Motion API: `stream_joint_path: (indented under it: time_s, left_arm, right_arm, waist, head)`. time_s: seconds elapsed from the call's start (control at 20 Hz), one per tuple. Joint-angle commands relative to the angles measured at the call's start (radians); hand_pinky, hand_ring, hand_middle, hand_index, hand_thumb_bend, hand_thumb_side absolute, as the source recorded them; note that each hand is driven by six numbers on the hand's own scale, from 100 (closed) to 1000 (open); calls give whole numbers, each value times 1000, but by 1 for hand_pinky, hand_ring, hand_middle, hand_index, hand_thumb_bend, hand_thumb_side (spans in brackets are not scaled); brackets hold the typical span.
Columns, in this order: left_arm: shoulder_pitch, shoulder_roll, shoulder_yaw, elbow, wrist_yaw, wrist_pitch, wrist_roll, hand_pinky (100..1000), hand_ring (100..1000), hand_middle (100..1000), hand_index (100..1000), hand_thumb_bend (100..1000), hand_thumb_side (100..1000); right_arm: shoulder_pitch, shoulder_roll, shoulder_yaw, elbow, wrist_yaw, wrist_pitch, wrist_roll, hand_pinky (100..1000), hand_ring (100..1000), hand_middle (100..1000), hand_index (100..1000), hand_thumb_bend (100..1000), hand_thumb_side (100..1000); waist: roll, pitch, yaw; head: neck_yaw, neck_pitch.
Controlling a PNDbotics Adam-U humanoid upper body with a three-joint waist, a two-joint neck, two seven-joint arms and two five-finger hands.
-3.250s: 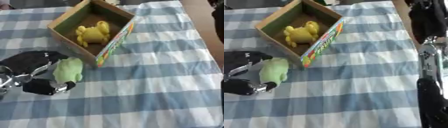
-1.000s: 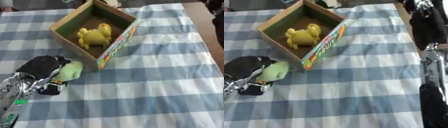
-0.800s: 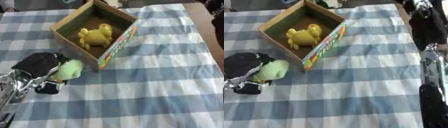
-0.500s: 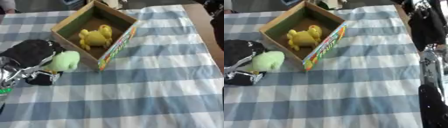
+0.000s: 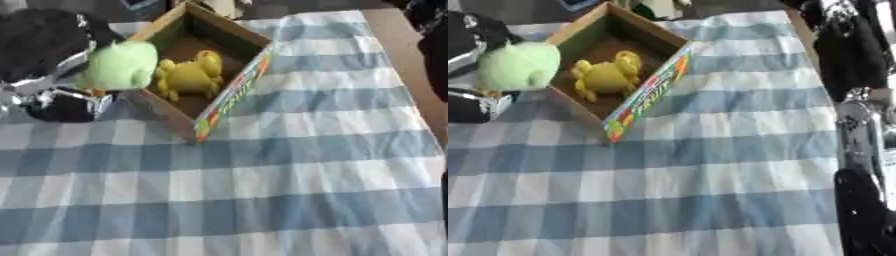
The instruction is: Pick up objects on the table and place them in the box.
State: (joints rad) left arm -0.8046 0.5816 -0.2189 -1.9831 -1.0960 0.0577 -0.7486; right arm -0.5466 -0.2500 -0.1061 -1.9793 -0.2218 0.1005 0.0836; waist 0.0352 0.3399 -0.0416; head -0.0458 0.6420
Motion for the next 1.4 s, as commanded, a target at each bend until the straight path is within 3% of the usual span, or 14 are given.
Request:
stream_joint_path:
  time_s: [0.05,0.1,0.4,0.85,1.15,1.4]
  left_arm:
    - [-61,-7,2,-17,15,36,-34,438,644,591,764,100,464]
    - [-80,-15,-1,-12,17,52,-44,436,643,590,761,100,270]
    - [-186,-60,-43,140,22,82,-30,443,645,590,756,100,269]
    - [-289,-176,-59,516,75,20,176,463,651,595,713,100,266]
    - [-328,-239,-55,718,-76,-39,318,473,670,607,724,100,262]
    - [-336,-277,-37,844,-219,-37,399,454,696,638,778,100,253]
  right_arm:
    - [-16,-11,-2,-12,4,-4,1,851,807,477,827,100,484]
    - [-17,-12,-1,-12,3,-5,2,851,807,477,827,100,484]
    - [-22,-12,6,-10,1,-3,9,852,807,477,827,100,482]
    - [-31,-4,11,-11,-1,0,20,854,808,475,829,100,479]
    - [-46,-1,18,-12,-5,-3,30,854,809,475,828,100,483]
    - [-54,-1,21,-11,-8,-6,35,854,809,474,828,100,486]
  waist:
    - [-3,-25,-3]
    - [-3,-24,-5]
    - [6,-19,-16]
    - [9,-5,-42]
    - [7,9,-60]
    - [7,16,-65]
  head:
    - [3,4]
    - [5,3]
    - [14,-5]
    - [26,-19]
    - [40,-32]
    - [49,-40]
